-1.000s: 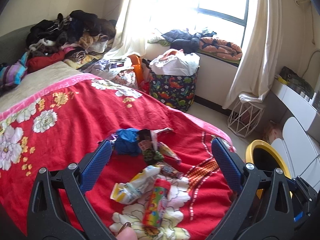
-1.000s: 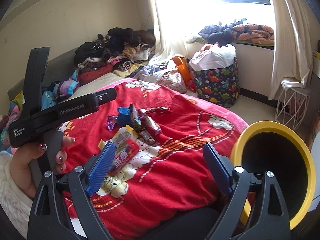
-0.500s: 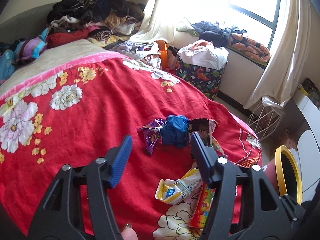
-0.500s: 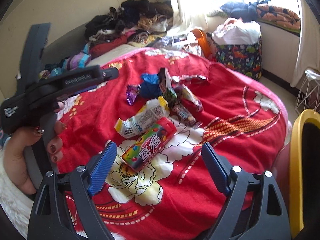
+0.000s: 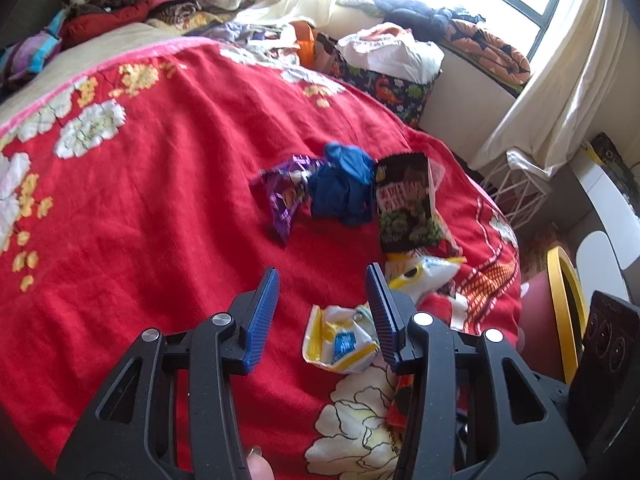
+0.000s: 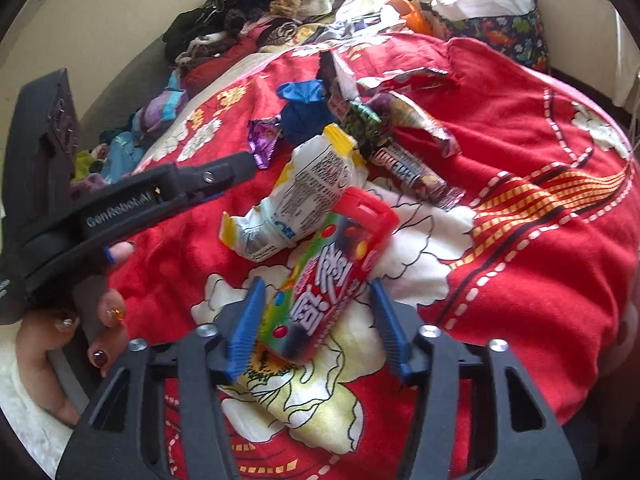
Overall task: Collect trash
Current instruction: 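Grasp the red candy tube with the right tool while the left tool grasps the yellow-white snack wrapper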
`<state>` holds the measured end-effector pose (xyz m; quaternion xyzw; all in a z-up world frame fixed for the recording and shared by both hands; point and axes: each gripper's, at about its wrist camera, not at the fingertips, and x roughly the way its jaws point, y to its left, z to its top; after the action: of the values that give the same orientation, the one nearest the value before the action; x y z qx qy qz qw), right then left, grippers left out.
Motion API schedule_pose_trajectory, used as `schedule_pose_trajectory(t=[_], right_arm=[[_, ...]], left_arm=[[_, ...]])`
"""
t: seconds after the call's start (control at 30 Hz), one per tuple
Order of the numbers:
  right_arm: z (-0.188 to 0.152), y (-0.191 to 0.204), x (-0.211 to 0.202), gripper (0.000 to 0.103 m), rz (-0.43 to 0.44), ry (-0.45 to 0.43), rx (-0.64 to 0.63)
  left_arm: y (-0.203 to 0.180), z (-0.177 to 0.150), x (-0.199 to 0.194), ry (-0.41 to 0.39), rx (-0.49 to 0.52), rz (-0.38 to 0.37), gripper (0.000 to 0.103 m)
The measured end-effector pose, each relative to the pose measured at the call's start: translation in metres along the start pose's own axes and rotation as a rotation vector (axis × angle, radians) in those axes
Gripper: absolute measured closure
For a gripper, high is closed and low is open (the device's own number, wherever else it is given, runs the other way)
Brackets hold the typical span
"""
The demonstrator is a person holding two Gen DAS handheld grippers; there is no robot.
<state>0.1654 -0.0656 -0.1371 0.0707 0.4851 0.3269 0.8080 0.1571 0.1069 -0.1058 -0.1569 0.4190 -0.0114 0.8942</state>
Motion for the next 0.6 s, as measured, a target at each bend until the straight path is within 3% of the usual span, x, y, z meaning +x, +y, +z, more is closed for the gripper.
schedule_pose_trajectory(t=[0.13,0.3,0.6], right_arm=[[-0.004,-0.013,-0.008,0.063,0.034,-0.005,0.057],[-0.01,-0.027,-0.027,0.065,-0.012,-0.042,0.074],[-0.016,-0.062,-0.058,0.066,-0.06,-0.101,0.141]], left_arm=[[0.001,-0.006,0.007,0.039,-0.015,-0.044,0.066],[-0.001,-0.013,0.012,0.064,-0.022,-0.089,0.059],[-0.029,-0.029,0.023,0.107,0.071,-0.106,0.054]])
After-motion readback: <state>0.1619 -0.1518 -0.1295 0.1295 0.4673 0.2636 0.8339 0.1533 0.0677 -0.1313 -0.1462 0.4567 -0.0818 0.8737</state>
